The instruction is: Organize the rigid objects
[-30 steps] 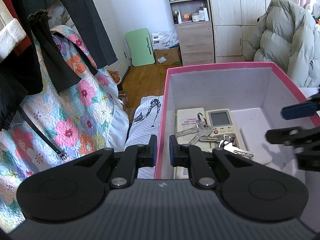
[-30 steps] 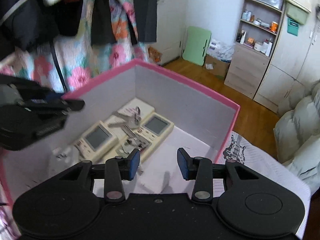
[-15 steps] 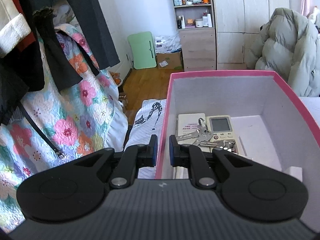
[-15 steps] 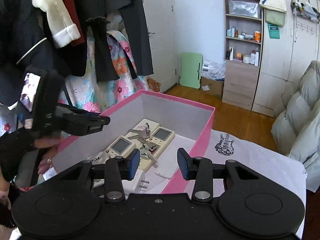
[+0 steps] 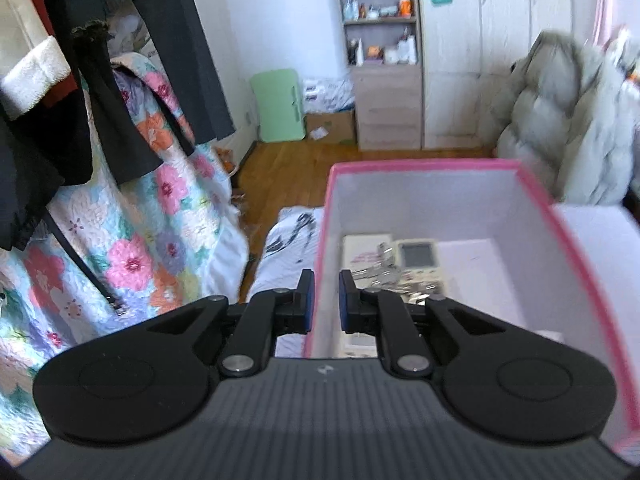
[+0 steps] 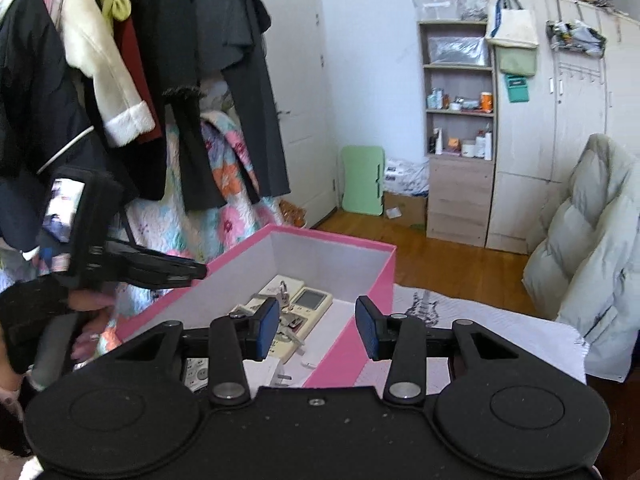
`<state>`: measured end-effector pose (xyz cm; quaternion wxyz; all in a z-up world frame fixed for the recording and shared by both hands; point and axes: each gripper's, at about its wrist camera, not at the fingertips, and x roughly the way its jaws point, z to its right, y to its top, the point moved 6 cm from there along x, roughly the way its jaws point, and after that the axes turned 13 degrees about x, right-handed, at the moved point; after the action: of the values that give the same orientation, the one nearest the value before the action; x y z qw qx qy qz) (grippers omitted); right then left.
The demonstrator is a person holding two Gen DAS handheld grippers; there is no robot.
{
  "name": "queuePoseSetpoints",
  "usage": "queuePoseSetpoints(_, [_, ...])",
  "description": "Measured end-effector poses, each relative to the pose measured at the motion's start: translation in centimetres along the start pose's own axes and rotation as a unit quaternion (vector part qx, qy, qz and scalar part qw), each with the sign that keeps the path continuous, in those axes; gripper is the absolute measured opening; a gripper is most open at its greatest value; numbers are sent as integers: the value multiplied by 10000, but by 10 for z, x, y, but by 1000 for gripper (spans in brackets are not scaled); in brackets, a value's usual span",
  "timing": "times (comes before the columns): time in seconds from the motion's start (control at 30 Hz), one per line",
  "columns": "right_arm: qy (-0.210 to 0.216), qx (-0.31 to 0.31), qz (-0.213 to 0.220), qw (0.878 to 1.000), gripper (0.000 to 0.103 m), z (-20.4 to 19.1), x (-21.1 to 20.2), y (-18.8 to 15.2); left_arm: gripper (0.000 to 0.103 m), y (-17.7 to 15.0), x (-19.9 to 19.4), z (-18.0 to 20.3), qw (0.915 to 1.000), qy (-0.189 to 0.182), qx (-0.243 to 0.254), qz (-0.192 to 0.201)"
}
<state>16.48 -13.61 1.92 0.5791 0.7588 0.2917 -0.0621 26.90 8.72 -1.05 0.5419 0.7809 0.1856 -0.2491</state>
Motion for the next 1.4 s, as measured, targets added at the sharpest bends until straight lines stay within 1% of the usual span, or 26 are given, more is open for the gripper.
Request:
queuePoseSetpoints(0.07, [-48, 37, 120, 9999, 49, -1, -7, 0, 11, 0, -19, 6, 9998, -94, -29, 158])
queuePoseSetpoints(0.17, [-114, 129, 247, 9995, 49, -2, -17, -1, 11, -5, -43, 20, 9996, -102, 19, 268])
queuePoseSetpoints(0.37, [-420, 242, 581, 9971, 51, -5, -47, -20, 11, -29, -75, 44, 9985, -360, -337, 227])
queuePoseSetpoints(0.53, [-495, 436, 594, 9961, 51, 1, -68, -36, 11, -56, -93, 61, 9970, -557, -496, 187])
queuePoseSetpoints(0.67, [-596, 439, 599, 9955, 51, 3, -75, -47, 11, -68, -114, 63, 9966, -498, -560, 346])
queuePoseSetpoints(0.77, [-661, 366, 518, 9958, 51, 0, -75, -56, 11, -71, -128, 65, 9966, -323, -546, 518])
queuePoseSetpoints(0.83, [-663, 446, 500, 9955, 53, -1, -78, -61, 11, -72, -135, 67, 9963, -231, -554, 612])
queuePoseSetpoints(0.87, [-661, 507, 518, 9952, 53, -3, -80, -62, 11, -73, -139, 68, 9959, -235, -559, 674])
queuePoseSetpoints(1.0, [-692, 374, 655, 9947, 53, -12, -90, -71, 11, -75, -150, 78, 9958, -121, -423, 803])
queuePoseSetpoints(1.07, [-696, 408, 710, 9942, 53, -12, -95, -74, 11, -77, -154, 84, 9954, -181, -400, 853])
queuePoseSetpoints(1.13, [-796, 350, 797, 9930, 54, -14, -100, -77, 12, -82, -157, 89, 9947, -230, -424, 904])
queuePoseSetpoints(1.2, [-852, 292, 898, 9919, 58, -15, -105, -79, 12, -84, -157, 92, 9944, -261, -388, 947])
queuePoseSetpoints(1.3, [-882, 311, 1022, 9903, 58, -14, -112, -83, 12, -89, -159, 96, 9941, -316, -376, 967])
queuePoseSetpoints(1.4, [-936, 371, 1058, 9893, 58, -10, -115, -84, 16, -95, -161, 100, 9937, -354, -364, 1000])
